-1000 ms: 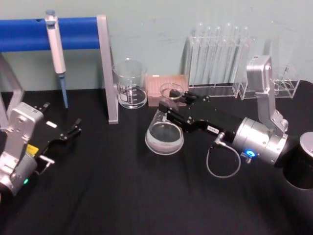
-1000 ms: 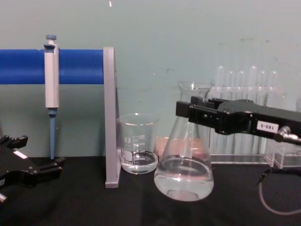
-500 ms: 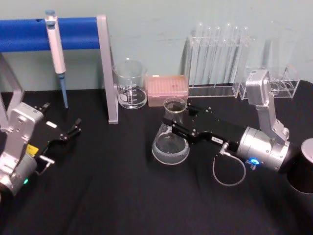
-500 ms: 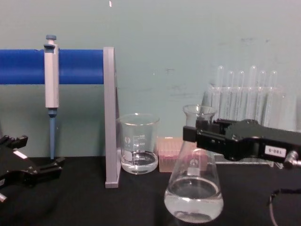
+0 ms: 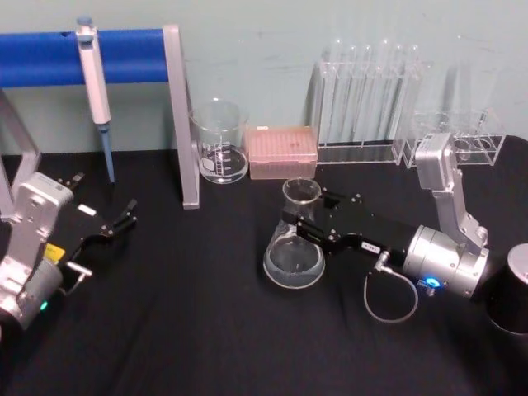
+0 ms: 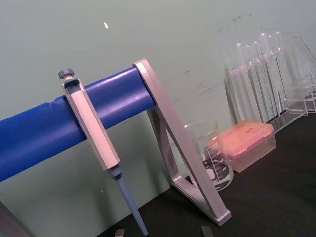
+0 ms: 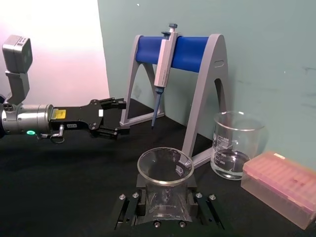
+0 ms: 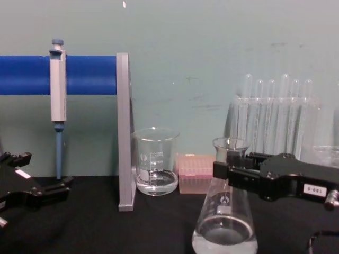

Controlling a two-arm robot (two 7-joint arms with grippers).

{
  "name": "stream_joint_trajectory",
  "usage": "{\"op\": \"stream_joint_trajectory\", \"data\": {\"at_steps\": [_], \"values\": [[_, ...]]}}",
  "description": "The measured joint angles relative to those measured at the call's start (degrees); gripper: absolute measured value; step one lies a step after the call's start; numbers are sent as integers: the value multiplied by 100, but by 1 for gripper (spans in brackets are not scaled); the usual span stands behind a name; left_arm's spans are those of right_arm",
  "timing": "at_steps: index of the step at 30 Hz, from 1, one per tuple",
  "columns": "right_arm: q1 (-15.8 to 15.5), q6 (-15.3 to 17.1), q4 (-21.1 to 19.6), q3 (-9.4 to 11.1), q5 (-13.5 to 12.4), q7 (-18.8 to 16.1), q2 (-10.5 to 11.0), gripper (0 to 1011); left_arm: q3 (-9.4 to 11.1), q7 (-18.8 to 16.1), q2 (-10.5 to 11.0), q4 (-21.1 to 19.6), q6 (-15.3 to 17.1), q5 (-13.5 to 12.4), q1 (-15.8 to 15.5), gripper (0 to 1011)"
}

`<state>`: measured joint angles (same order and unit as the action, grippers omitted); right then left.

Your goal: Grasp the erlenmeyer flask with one hand, shake it three times, then place it back.

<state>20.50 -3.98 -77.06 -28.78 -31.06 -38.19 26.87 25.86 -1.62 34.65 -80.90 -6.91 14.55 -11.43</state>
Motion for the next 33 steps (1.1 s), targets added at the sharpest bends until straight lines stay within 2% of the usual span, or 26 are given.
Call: {"op": "stream_joint_trajectory", "data": {"at_steps": [11,33], "values": [[74,-119,283,-57,-24,-199,-69,450,0,0,0,0,0,0,0,1001],[153,-165,566,-128,98,-247,-158,450,0,0,0,0,0,0,0,1001]]}}
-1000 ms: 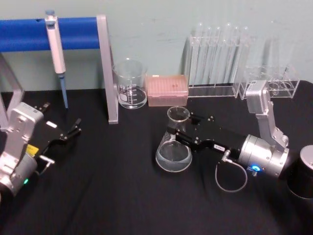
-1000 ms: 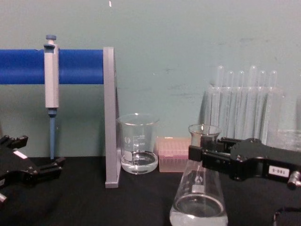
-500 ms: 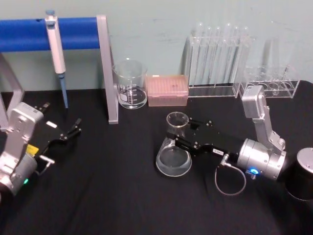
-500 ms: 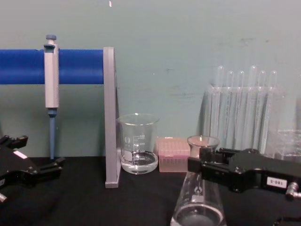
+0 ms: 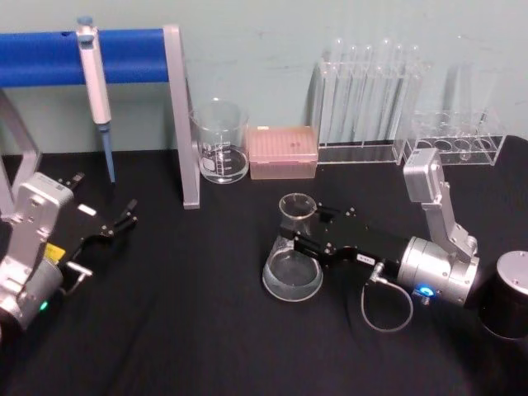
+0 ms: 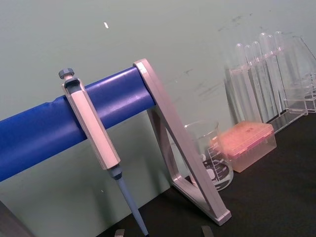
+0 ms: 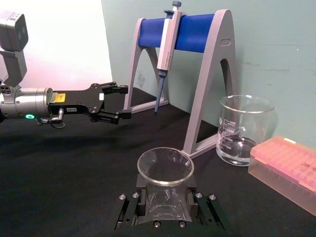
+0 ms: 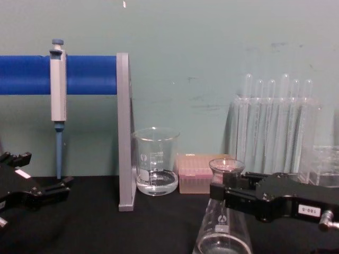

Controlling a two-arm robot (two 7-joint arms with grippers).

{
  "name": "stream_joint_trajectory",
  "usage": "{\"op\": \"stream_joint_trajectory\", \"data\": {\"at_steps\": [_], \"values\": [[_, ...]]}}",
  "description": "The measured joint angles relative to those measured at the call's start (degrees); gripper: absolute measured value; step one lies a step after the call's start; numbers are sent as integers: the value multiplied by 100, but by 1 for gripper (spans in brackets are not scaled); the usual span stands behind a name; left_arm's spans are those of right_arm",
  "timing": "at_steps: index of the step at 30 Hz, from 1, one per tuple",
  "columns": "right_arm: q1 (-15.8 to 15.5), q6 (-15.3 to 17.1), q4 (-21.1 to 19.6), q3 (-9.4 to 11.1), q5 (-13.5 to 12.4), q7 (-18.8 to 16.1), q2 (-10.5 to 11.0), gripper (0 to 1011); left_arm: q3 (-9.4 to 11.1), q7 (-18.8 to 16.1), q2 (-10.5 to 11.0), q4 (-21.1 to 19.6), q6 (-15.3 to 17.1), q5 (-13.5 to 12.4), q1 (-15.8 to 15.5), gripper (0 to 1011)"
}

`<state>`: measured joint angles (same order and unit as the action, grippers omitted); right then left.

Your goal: Grasp the erlenmeyer flask with one hand, shake it three times, then place it back.

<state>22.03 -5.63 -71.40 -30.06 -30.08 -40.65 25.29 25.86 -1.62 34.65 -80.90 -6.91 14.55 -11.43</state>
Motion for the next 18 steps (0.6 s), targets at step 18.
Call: {"op": "stream_joint_trajectory", "data": {"at_steps": [18], "values": [[24,69,35,-7,15,-4,0,449,0,0,0,0,0,0,0,1001]]}}
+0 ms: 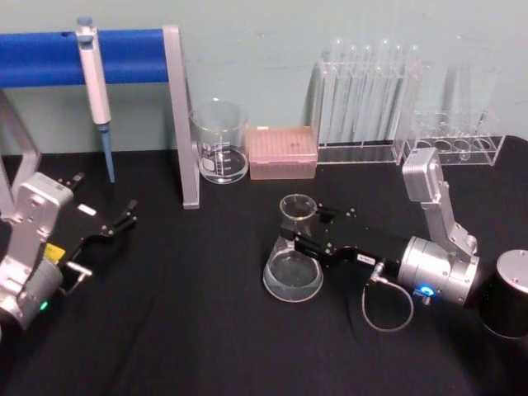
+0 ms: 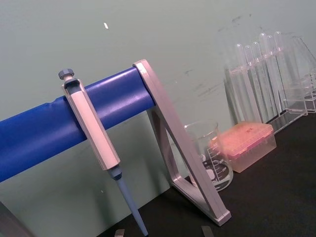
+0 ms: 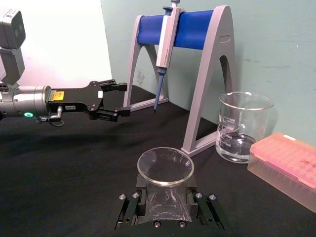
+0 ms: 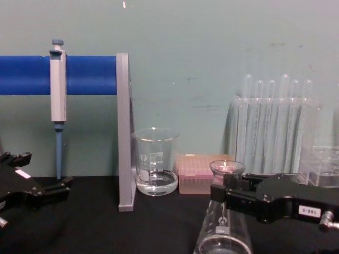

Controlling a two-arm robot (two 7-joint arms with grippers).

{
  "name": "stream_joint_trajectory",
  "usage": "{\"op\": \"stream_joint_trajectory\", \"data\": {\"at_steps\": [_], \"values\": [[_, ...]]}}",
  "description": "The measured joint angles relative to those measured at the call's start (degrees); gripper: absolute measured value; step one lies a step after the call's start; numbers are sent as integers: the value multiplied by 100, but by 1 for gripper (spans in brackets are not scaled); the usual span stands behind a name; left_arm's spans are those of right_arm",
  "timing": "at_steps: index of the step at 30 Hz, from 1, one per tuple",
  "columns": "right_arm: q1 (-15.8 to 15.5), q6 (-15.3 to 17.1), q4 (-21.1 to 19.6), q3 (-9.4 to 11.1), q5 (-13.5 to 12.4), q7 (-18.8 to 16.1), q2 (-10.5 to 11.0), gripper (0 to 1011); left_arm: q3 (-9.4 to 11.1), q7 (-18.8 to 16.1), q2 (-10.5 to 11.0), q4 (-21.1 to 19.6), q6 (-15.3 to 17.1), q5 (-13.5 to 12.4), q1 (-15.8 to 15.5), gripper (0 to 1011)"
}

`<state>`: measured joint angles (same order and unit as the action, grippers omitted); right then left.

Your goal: Grasp the erlenmeyer flask with one hand, shake it three times, then place it back.

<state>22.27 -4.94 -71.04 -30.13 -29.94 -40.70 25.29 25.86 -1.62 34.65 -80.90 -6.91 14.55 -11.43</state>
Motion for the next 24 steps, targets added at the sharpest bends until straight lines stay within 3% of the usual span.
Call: {"op": "stream_joint_trajectory", "data": {"at_steps": [24], "values": [[-4,7,-6,0,29,21,4,450,0,0,0,0,0,0,0,1001]]}}
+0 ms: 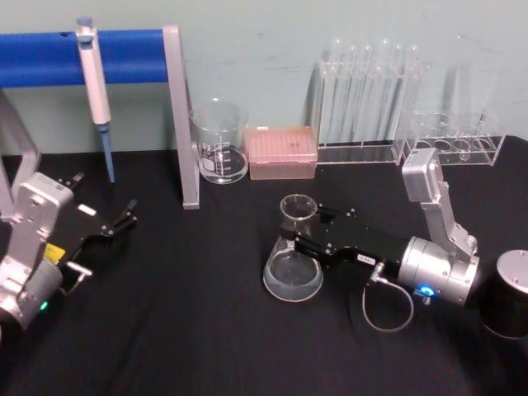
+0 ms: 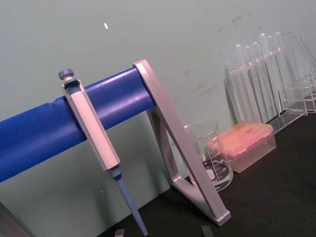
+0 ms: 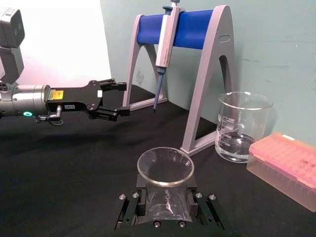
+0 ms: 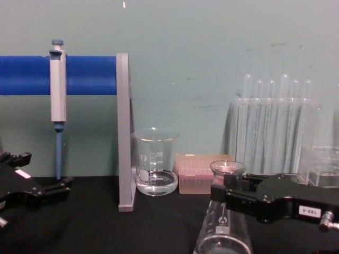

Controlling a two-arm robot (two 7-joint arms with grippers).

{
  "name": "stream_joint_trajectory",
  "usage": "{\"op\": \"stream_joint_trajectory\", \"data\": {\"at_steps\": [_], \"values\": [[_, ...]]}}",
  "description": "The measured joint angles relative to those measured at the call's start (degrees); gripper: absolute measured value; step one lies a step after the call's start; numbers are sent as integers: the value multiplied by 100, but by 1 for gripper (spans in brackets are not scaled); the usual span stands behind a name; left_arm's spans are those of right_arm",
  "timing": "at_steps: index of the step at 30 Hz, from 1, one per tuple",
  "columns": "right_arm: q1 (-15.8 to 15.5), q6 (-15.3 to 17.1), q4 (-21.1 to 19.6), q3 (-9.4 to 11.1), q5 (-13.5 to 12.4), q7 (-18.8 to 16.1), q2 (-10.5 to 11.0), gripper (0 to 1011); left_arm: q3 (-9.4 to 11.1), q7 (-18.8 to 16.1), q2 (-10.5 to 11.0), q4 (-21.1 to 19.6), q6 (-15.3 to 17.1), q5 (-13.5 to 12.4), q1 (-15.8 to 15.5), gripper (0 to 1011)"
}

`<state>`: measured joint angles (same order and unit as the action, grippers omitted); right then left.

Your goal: Grasp the erlenmeyer flask with one hand, shake it three times, then place it back.

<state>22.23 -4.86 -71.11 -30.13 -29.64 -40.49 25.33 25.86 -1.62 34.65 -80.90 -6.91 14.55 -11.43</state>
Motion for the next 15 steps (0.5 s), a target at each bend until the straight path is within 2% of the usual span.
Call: {"op": "stream_joint_trajectory", "data": {"at_steps": [15], "values": [[0,5,1,0,0,0,0,450,0,0,0,0,0,0,0,1001]]}}
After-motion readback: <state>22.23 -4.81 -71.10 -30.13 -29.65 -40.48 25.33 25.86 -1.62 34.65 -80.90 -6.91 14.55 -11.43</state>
